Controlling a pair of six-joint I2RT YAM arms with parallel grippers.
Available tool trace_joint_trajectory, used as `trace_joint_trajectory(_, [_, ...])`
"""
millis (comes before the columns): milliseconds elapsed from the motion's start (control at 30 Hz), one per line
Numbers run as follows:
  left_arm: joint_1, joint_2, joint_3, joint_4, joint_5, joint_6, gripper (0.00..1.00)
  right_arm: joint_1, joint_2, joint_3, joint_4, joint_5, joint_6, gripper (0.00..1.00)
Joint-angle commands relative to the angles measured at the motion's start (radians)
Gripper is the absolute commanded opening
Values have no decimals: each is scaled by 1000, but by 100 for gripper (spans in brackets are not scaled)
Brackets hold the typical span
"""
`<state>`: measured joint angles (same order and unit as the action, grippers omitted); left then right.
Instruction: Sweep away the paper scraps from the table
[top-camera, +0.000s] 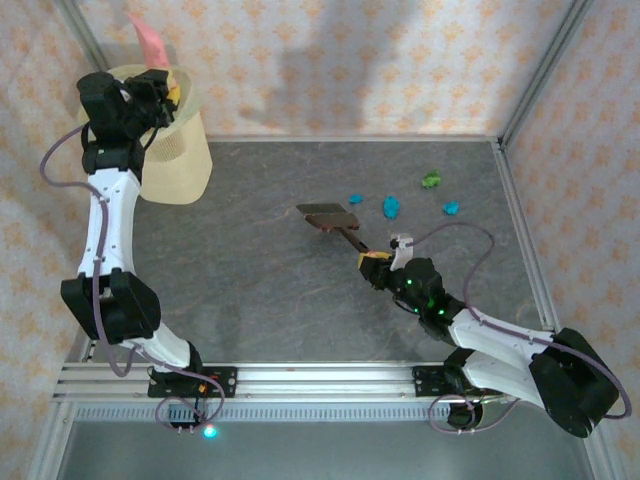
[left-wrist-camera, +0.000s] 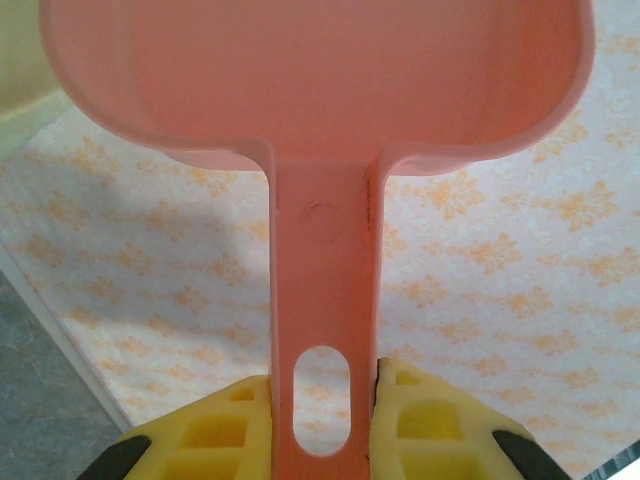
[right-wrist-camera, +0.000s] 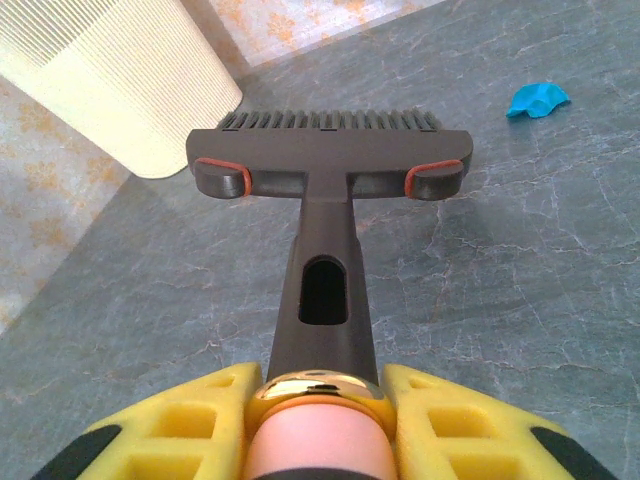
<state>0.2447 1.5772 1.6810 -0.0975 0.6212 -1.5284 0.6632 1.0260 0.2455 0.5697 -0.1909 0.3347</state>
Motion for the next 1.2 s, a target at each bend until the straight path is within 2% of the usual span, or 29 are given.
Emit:
trace_joint_trajectory(0, [-31,-89,-20,64,-20,1,0,7,-3,40,62,16,-19,0])
trace_joint_trajectory(100, [-93,-138,28,-61,-61,102,0,7,-4,40,60,21,-19,0])
trace_joint_trajectory(267, [-218,-228,-15,-83,-133,174,0,8,-9,38,59,27,-19,0])
trace_joint_trajectory(400, [-350,-277,-27,-168,-209,277,0,7,-40,32,46,54,-22,0])
trace_joint_trajectory(567, [-570,-337,-111,-232,-321,444,0,7,-138,-11,40,155,-24,0])
trace_joint_trajectory(633, [-656,-368,-163,-231,-344,551,0,8,-181,-27,27,212,-25,0])
trace_joint_trajectory(700, [-775,-411,-242,-248,-442,652,0,7,-228,-40,-2,285,-22,0])
trace_joint_trajectory(767, [-862,-442,-340,-232,-492,735,0,7,-280,-61,-15,349,-17,0])
trace_joint_trajectory(867, [-916,-459,-453,-262,-487,804,0,7,-335,-92,-9,422,-6,0])
trace_joint_trajectory(967, [-958,-518,-623,-223,-495,827,0,7,-363,-106,-28,492,6,0])
trace_joint_trajectory(1033, [-979,-587,-738,-192,-531,827,0,5,-377,-109,-55,552,34,0])
trace_joint_trajectory(1167, [-989,-662,-890,-230,-599,841,0,-6,-395,-125,-60,578,56,0])
